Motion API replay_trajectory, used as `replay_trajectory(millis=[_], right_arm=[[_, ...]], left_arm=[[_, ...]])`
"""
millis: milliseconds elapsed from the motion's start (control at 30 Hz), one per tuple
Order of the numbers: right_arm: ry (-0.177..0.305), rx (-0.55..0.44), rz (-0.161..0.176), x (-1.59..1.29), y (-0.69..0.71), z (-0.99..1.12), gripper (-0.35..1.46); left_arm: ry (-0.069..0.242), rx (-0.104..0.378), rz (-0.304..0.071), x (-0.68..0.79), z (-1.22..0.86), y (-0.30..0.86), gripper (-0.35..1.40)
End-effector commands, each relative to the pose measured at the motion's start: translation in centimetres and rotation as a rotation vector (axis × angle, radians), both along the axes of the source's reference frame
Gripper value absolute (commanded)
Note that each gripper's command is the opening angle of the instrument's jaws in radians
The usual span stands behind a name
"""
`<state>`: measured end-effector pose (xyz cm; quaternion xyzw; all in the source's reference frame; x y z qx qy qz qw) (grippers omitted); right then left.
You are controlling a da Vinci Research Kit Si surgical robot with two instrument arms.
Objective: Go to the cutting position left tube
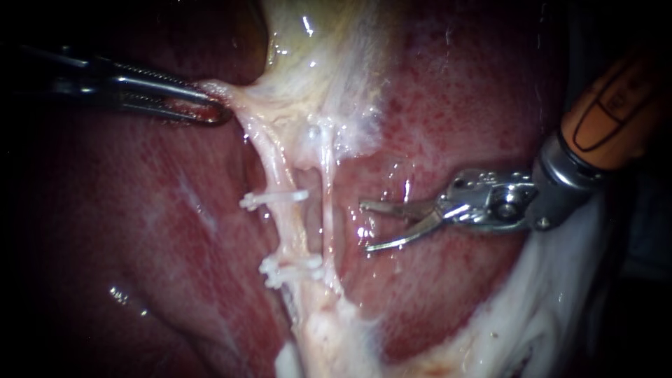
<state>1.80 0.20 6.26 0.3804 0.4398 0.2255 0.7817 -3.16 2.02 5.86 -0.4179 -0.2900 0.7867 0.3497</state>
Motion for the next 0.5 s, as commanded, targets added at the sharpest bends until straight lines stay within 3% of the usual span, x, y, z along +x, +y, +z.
replay_trajectory(millis=[33,233,500], right_arm=[[0.004,0.002,-0.005,0.05,-0.03,0.02,1.23],[0.017,0.012,-0.022,0.29,-0.07,0.12,1.23],[0.02,0.01,-0.043,0.43,-0.22,0.41,1.23]], left_arm=[[0.0,0.0,0.0,0.0,0.0,0.0,-0.35],[0.0,0.0,0.0,0.0,0.0,0.0,-0.35],[0.0,0.0,0.0,0.0,0.0,0.0,-0.35]])
